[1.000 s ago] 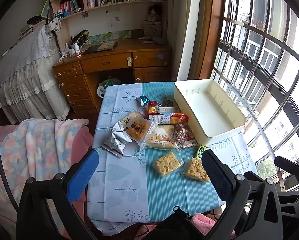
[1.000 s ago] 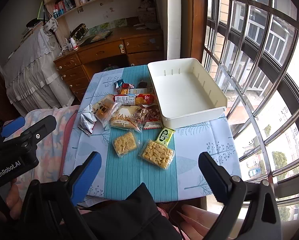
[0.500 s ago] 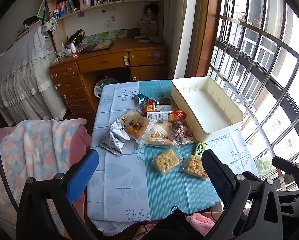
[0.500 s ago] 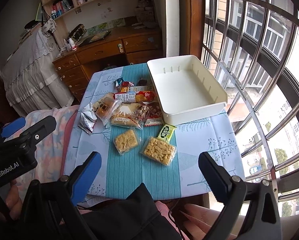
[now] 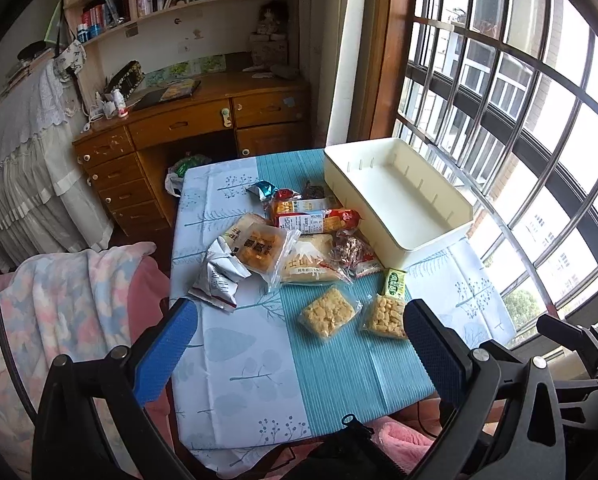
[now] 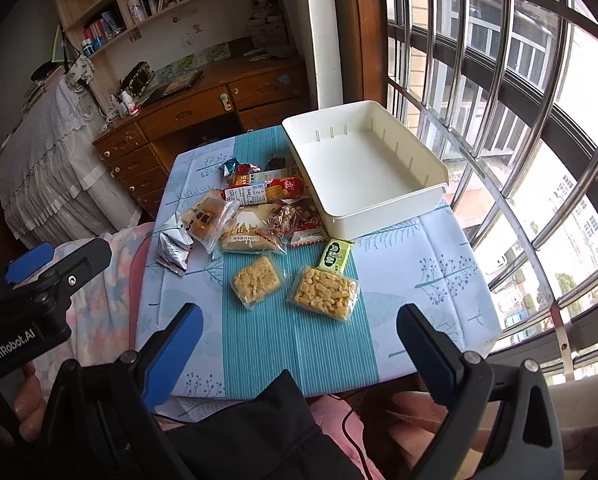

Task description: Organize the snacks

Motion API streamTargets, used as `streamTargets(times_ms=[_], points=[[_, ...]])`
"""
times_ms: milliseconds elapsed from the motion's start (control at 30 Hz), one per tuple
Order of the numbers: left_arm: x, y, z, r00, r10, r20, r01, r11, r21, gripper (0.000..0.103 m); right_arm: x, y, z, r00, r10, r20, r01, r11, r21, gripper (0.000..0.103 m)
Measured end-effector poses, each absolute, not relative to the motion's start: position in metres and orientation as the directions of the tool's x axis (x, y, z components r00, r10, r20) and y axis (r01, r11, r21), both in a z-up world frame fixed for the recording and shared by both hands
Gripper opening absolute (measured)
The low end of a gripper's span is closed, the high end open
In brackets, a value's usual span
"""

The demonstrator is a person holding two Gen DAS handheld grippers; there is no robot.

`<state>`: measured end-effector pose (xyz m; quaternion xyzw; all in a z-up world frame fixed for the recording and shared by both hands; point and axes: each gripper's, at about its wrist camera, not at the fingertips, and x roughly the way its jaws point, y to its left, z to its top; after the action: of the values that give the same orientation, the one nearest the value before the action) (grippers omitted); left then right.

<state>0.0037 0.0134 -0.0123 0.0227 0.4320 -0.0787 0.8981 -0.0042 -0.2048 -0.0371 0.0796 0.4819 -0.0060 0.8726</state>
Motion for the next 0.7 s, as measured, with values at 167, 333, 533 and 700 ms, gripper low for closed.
streamTargets(times_ms=[167,333,533,700], points=[[0.010,0.012,-0.027,0.566,-0.169,-0.807,0.222,0.974,-0.049,0.102,-0.017,-0.205,-0.046,0.527,0.051,-0.849,0.151,0.977,0.152,0.097],[0.024,0.007,-0.043,0.529,-0.192,-0.827,0.270,0.962,-0.051,0.102,-0.022,-0.217,-0.057,0.517,0.037,-0.855,0.236,0.954,0.184,0.097],[0.041,-0.011,-0.067,0.475,-0.190,-0.859,0.373,0.928,0.001,0.102,-0.015,-0.239,-0.078,0.488,0.059,-0.871,0.353,0.899,0.259,0.097],[0.058,-0.026,-0.090,0.397,-0.185,-0.899,0.445,0.896,0.012,0.102,0.002,-0.255,-0.101,0.445,0.126,-0.887,0.426,0.841,0.333,0.097]])
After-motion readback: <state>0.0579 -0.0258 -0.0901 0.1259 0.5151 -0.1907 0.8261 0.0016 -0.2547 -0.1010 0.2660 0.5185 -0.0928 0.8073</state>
